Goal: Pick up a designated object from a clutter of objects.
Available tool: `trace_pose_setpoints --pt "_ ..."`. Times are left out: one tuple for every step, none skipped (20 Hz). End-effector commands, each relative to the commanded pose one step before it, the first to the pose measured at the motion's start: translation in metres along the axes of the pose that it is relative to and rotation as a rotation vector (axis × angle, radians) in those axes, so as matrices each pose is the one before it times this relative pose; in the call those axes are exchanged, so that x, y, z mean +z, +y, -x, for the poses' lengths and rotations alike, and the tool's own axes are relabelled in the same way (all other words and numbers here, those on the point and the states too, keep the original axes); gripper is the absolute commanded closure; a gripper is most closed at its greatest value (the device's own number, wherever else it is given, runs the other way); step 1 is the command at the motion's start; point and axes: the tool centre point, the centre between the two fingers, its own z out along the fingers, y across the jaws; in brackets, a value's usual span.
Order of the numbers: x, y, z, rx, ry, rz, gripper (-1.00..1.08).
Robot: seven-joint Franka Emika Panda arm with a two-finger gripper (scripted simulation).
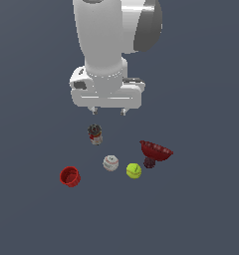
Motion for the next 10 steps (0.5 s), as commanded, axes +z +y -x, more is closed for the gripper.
trace_pose_setpoints --pt "0.0 0.00001 0.0 0.0 0.0 0.0 -0.92" --pt "-0.00019 -0.00045 0.00003 -0.00153 0.00019 0.0001 -0.92" --pt "-0.00055 -0.0012 0.00009 -0.00428 0.00051 0.00024 -0.92" --pt "-0.0009 -0.002 0.00014 -0.00705 0.00085 0.0004 -0.92" --pt "-0.00125 -0.00279 0.00019 -0.0098 0.00118 0.00055 -0.92" --pt "-0.00159 -0.00352 0.00023 -0.01242 0.00149 0.00071 -0.92" --pt "-0.00177 -0.00393 0.00024 -0.01383 0.00166 0.0008 -0.92" --pt "-0.00144 -0.00319 0.00017 -0.01125 0.00135 0.00066 -0.92" --pt "-0.00107 -0.00236 0.00011 -0.0083 0.00099 0.00049 -0.92" --pt "-0.0007 -0.00154 0.00007 -0.00539 0.00064 0.00032 -0.92"
